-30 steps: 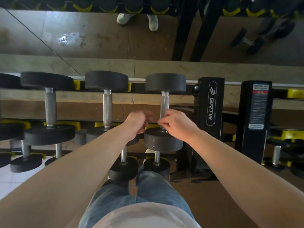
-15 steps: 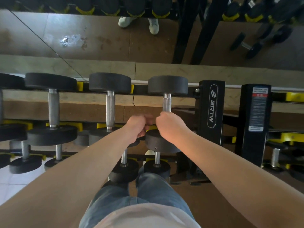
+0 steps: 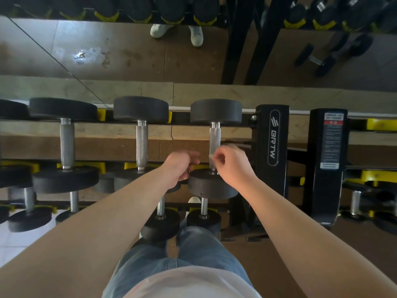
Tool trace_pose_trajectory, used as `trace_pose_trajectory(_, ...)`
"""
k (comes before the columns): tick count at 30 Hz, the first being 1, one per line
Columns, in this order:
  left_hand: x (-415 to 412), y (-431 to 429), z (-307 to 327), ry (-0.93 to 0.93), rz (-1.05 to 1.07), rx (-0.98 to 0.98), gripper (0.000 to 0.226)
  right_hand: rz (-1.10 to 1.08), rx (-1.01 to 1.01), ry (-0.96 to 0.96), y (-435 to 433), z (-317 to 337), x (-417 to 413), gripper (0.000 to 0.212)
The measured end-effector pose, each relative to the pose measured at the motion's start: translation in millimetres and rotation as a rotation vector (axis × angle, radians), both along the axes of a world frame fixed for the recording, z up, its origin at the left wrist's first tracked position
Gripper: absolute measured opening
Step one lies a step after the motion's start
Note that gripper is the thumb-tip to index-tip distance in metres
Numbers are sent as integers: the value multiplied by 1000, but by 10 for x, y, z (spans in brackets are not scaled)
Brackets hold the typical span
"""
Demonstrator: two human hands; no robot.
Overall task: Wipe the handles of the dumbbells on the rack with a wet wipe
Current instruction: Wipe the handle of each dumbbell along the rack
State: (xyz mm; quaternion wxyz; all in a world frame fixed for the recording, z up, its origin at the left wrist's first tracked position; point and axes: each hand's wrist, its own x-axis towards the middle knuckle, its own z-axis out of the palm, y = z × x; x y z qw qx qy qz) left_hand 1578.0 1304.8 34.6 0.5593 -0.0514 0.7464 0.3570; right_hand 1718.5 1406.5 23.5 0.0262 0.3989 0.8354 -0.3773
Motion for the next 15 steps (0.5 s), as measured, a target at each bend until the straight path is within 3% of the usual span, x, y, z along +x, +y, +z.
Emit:
trace_pose_trajectory(3, 36, -2, 24, 1, -13, 15, 29, 12, -117, -113, 27, -11, 120, 8)
trace_pose_trajectory(7, 50, -20, 40, -14, -26, 34, 31, -422, -292, 42, 207, -17, -11, 8)
trace_pose_trajectory(9, 53, -17, 46, -9, -26, 35, 30, -527, -310, 102, 371, -23, -167, 12)
trace_pose_trajectory(13, 57, 20, 40, 10, -31, 24, 28, -403, -388, 14, 485, -49, -324, 15)
trace_pose_trajectory(15, 56, 46, 24, 3, -15, 17, 28, -184, -393, -204, 402, -46, -208, 15)
